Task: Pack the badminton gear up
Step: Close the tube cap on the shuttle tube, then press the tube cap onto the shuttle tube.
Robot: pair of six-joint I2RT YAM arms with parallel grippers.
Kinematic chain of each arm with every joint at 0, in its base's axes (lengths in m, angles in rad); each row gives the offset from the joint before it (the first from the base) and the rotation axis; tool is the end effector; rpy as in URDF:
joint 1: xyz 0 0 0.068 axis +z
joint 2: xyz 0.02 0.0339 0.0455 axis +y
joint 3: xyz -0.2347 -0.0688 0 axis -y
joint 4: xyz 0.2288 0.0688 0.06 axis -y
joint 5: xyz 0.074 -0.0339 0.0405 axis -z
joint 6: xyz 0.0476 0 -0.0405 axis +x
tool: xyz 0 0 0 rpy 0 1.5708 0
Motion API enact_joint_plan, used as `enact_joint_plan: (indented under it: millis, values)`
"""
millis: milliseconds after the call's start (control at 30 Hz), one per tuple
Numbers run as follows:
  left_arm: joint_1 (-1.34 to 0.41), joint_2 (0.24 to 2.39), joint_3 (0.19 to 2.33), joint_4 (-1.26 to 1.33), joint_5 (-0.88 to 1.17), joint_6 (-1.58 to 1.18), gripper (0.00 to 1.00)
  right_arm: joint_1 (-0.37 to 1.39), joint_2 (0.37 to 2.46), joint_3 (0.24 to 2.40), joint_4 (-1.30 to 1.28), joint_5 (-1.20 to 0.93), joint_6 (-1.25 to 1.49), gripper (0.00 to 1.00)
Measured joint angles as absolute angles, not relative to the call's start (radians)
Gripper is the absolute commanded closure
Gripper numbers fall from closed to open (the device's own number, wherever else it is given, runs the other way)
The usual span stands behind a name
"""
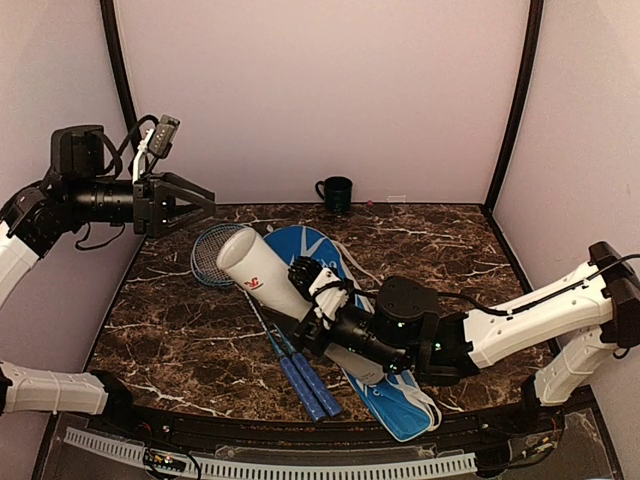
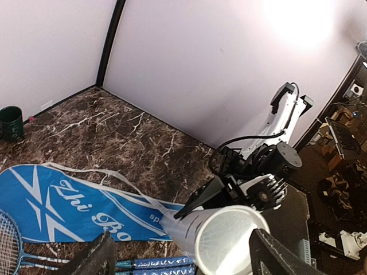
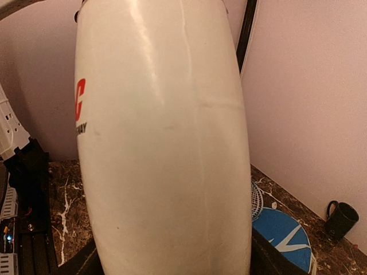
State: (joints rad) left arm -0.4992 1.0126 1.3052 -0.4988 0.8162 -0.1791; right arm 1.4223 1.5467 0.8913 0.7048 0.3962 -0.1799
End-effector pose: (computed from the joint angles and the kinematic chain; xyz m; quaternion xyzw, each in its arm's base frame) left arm 0.1606 -0.1271 0.4142 0.3606 0.6634 -0.4830 0.4433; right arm 0.0700 0.3435 0.2621 -0.3862 0.5728 0.3030 0.6565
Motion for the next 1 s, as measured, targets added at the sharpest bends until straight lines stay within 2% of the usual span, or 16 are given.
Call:
enact_joint_plan:
  millis: [100,733,1000]
  values:
    - [-0.499,1.013,1.304,-0.545,0.788,-0.149,0.13,1.422,1.547,0.902,0.698,0.402,-0.175,0.29]
    - [-0.532,1.168,1.248,-0.606,0.989,-0.097,0.11,1.423,1.579,0.935,0.633,0.416,-0.170,0.28]
    - [-0.553,1.182,1.246,-0.634,1.014,-0.059,0.16,1.429,1.579,0.935,0.620,0.422,-0.175,0.29]
